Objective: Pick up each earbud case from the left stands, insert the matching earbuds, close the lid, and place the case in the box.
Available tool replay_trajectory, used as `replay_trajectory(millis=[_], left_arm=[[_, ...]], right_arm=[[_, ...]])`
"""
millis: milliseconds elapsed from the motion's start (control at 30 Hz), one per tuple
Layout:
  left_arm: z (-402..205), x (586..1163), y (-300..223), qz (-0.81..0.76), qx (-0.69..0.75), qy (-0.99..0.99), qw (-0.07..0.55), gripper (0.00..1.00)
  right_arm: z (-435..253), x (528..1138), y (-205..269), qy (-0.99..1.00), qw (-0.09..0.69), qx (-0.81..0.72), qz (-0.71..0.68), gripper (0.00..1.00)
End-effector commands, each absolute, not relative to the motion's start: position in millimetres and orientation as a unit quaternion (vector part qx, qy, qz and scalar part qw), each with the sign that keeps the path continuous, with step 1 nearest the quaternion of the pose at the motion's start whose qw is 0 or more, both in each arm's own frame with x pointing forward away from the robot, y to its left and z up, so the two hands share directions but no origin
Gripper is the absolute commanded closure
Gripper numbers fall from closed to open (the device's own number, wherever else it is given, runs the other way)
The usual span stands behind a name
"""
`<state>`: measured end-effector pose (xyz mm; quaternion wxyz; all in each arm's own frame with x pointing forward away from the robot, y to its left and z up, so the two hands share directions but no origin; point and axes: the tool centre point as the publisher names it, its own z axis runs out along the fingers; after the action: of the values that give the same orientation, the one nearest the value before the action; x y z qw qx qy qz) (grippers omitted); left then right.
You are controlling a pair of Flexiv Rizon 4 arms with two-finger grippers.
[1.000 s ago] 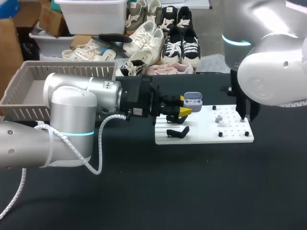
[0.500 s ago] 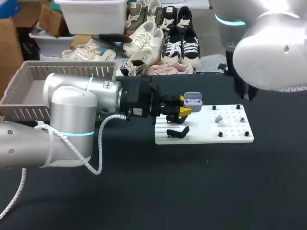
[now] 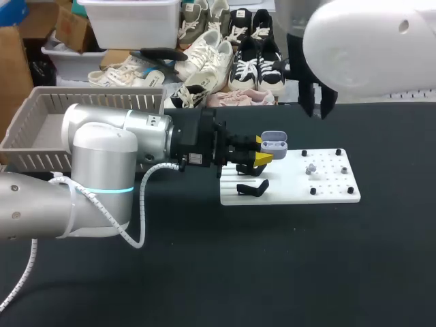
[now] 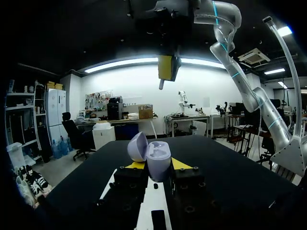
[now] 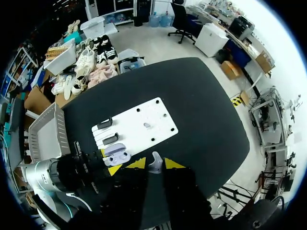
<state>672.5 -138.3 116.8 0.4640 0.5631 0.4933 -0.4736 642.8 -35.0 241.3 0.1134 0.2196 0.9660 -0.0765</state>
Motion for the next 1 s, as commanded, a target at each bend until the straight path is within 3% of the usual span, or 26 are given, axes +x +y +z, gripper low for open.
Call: replay_trajectory(millis=[33,1000], left_arm=[[116,672,-138,-0.473,0.563,0.493,0.465,1.0],[116,672,-138,-0.473,0.563,0.493,0.465,1.0]], right_arm=[[243,644,-17,0.97,0.081,0.21,-0.094,1.0],[200,634,13,0.977,0.024,0.195,-0.078,1.0]])
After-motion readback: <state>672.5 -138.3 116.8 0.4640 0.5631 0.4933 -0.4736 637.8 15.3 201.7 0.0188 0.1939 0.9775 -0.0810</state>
